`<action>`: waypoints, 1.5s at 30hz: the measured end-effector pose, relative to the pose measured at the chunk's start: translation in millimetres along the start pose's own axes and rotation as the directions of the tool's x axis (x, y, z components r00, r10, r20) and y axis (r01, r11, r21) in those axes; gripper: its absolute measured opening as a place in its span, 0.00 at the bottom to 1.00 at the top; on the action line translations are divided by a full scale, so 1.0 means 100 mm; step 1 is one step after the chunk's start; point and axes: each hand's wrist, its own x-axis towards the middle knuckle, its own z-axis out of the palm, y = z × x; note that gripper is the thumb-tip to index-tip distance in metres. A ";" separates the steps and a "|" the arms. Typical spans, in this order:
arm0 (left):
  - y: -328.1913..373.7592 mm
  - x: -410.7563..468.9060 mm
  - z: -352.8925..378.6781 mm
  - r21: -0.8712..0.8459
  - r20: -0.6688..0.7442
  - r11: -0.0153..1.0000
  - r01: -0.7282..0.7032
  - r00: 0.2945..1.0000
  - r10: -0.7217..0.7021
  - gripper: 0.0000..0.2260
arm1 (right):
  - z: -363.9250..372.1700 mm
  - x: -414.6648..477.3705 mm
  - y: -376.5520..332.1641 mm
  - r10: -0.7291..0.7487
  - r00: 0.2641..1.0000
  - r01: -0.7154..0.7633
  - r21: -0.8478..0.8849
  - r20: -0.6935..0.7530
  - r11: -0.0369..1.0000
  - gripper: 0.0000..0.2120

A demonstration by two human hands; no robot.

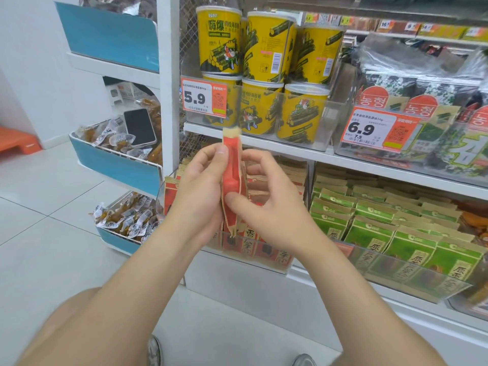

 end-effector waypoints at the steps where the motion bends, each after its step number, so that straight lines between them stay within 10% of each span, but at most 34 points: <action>1: 0.02 0.01 -0.01 -0.029 -0.012 1.000 0.003 1.000 -0.003 0.15 | 0.00 -0.01 0.01 0.007 0.999 -0.008 0.010 0.040 1.000 0.27; 21: 0.14 -0.07 -0.18 0.274 0.361 0.948 -0.160 0.931 0.053 0.23 | -0.11 0.11 0.13 -0.002 0.962 0.057 0.196 -0.272 0.979 0.18; 31: 0.10 -0.10 -0.14 0.302 0.276 0.935 -0.183 0.956 0.098 0.21 | -0.34 0.14 0.19 0.075 0.997 -0.077 0.070 0.029 0.995 0.15; 45: 0.06 -0.07 -0.14 0.345 0.227 0.930 -0.129 0.973 0.051 0.15 | -0.41 0.10 0.18 0.074 0.994 -0.081 0.085 0.086 0.993 0.14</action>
